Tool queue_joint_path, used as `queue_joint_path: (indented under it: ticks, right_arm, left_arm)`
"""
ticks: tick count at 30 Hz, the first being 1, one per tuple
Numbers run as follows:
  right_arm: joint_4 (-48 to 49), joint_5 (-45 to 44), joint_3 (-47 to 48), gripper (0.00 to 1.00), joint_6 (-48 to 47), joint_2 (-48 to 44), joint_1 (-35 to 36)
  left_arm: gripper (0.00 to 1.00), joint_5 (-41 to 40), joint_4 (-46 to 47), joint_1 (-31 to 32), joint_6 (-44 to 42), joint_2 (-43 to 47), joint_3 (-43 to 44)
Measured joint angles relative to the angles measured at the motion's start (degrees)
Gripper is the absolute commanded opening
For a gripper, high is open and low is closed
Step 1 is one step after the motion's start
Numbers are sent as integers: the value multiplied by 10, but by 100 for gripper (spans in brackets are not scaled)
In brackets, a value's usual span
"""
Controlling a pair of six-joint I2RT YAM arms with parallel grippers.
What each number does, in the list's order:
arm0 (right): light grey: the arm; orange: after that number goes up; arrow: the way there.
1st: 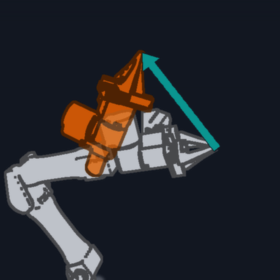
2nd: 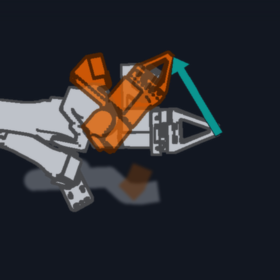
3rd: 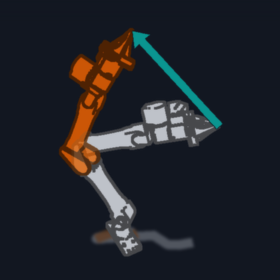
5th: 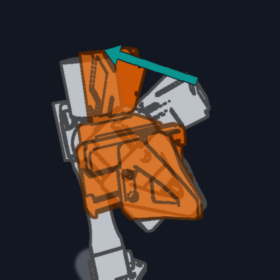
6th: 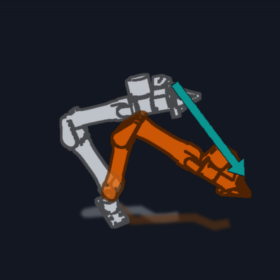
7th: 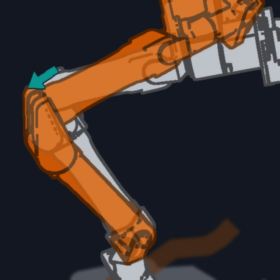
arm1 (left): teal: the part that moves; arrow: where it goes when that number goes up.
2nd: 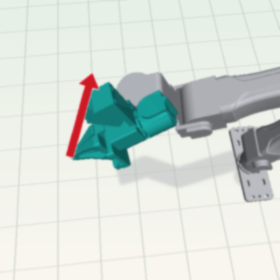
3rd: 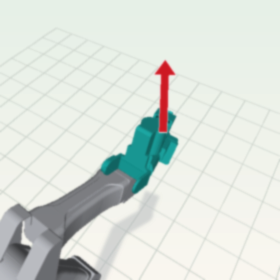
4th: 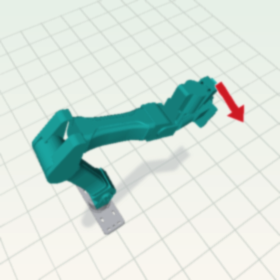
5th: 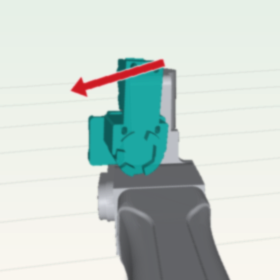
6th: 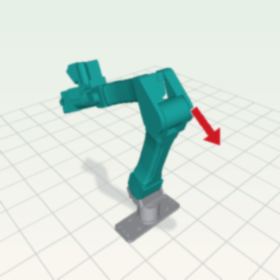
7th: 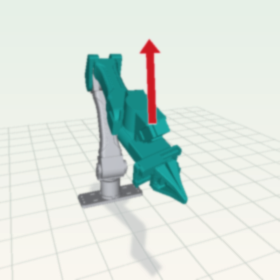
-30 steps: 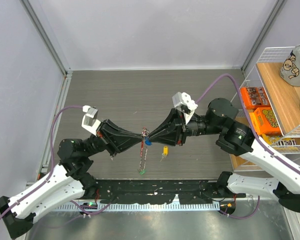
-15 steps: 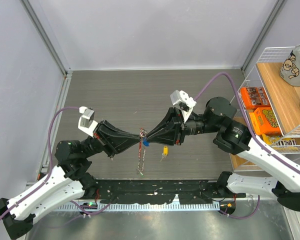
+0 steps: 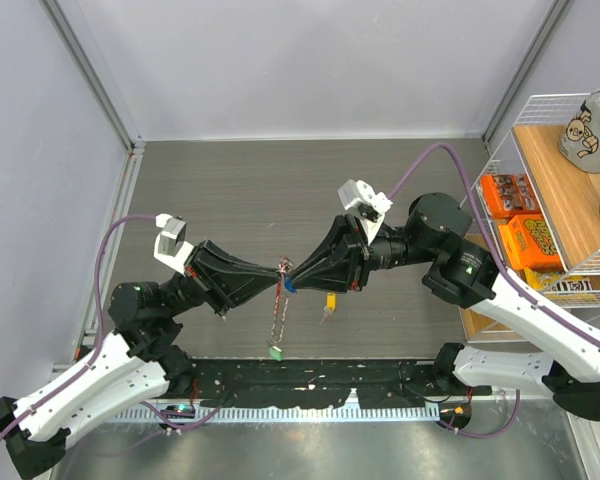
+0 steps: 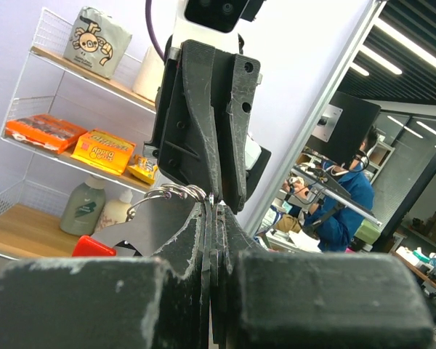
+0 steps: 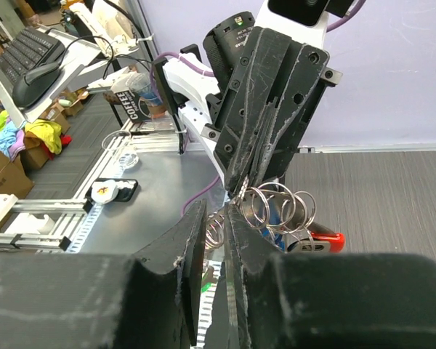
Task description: Put the keys on the keyring
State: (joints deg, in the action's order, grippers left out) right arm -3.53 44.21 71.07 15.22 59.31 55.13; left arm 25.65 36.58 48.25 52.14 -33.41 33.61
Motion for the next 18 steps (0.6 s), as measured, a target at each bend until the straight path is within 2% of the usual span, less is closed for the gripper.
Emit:
queue_joint_path:
  ticks: [13,18]
  right_arm:
    - [5,5,0,22,11,7,0]
    - [5,5,0,29,11,7,0]
  left_arm:
    - [0,-7,0,0,0,1,-2]
    - [0,-7,0,0,0,1,-2]
